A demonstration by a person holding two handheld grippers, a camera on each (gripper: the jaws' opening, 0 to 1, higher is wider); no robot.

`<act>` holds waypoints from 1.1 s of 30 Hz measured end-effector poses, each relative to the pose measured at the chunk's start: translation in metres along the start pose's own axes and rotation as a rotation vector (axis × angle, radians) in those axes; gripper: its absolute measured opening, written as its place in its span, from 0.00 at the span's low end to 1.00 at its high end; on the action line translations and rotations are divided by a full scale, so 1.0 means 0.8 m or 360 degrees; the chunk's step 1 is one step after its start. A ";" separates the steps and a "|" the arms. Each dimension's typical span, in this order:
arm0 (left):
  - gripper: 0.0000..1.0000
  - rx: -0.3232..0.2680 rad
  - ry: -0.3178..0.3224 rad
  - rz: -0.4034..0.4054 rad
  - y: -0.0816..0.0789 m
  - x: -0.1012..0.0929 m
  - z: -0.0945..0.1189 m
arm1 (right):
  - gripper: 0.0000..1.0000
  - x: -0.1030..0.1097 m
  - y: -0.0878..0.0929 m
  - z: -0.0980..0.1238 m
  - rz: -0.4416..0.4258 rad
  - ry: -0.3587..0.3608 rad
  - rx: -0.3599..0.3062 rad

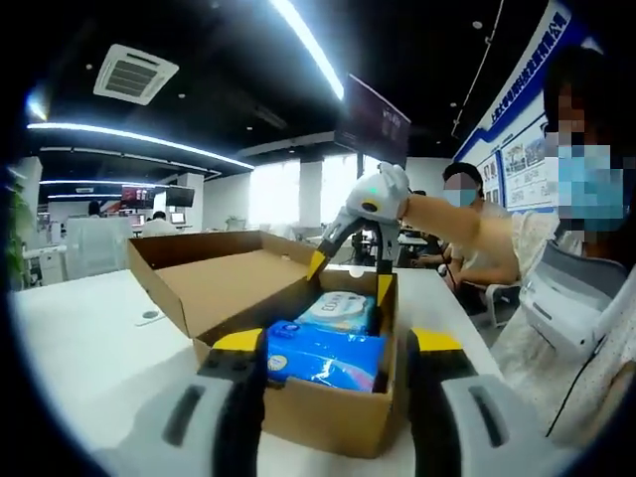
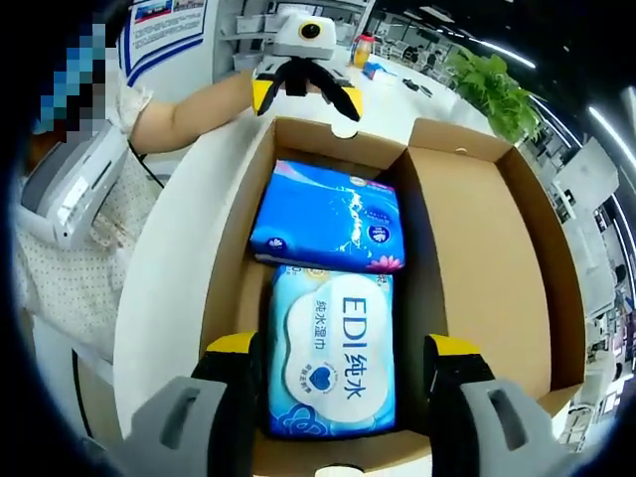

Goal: Operate the shoe box by opening the lid, removing the specified soft item, and placing it in the target area until the item is outside and the box remains undamaged.

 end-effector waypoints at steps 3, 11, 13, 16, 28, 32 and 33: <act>0.59 0.0084 0.0029 -0.0014 0.007 -0.001 -0.004 | 0.69 0.000 0.000 0.000 -0.0002 0.0009 0.0015; 0.52 0.0133 0.0014 -0.0016 0.014 0.007 -0.004 | 0.68 0.002 0.001 0.001 0.0015 0.0003 0.0048; 0.52 0.0131 0.0009 -0.0027 0.015 0.007 -0.003 | 0.68 0.003 0.001 0.001 0.0019 0.0009 0.0063; 0.52 0.0126 0.0005 -0.0046 0.015 0.007 -0.002 | 0.67 0.004 0.002 0.003 0.0022 0.0000 0.0091; 0.51 0.0120 -0.0011 -0.0069 0.016 0.006 -0.003 | 0.67 0.004 -0.009 -0.015 0.0075 -0.0088 0.0230; 0.51 0.0119 -0.0010 -0.0070 0.017 0.005 -0.003 | 0.68 0.003 -0.011 -0.028 0.0104 -0.0116 0.0325; 0.51 0.0119 -0.0010 -0.0069 0.017 0.006 -0.003 | 0.68 0.001 -0.011 -0.031 0.0105 -0.0115 0.0339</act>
Point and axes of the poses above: the point that each gripper's makers call its tool centre point, and the gripper's own axes: z roughly backward along the fingers, x roughly to its left, y roughly out of its underside, the point moved 10 cm from there along z, roughly backward along the fingers, and after that the axes turned 14 degrees about x, right-handed, at the moved point
